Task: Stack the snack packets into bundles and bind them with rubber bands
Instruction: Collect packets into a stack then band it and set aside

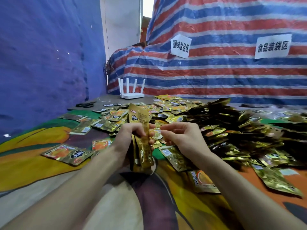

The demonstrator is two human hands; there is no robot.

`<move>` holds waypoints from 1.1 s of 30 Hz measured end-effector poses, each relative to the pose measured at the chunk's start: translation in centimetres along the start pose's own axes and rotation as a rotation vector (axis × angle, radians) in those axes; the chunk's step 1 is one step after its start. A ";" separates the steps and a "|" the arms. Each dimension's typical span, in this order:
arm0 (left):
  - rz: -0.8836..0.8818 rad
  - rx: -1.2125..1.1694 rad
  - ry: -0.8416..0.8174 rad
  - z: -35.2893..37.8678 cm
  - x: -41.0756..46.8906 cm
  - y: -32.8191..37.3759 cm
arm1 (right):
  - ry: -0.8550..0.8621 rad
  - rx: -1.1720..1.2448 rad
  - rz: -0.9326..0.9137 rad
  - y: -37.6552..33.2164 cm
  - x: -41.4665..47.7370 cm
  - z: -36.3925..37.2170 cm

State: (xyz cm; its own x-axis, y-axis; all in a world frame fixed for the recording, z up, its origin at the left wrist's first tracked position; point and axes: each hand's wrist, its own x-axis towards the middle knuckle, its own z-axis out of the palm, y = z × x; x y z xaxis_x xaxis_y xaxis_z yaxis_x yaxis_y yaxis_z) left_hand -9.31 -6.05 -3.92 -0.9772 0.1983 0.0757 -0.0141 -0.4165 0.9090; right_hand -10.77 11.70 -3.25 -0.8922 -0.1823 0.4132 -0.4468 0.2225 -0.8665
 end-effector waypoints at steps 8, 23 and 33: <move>-0.025 0.039 0.014 -0.1 0.0 0.0 | -0.169 0.028 0.135 0.0 -0.2 -0.2; -0.097 -0.148 -0.289 -0.3 -0.3 0.2 | -0.295 0.928 0.188 -1.4 -0.5 -0.3; -0.085 -0.059 0.011 0.1 0.2 -0.4 | -0.260 0.487 0.128 -0.1 -0.6 0.1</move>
State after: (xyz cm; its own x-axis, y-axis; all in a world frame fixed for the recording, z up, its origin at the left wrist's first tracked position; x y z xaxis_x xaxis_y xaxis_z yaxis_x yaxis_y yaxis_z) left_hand -9.53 -5.77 -4.20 -0.9743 0.2253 -0.0059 -0.1094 -0.4499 0.8864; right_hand -10.22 11.71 -3.40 -0.8642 -0.4263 0.2671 -0.1992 -0.1976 -0.9598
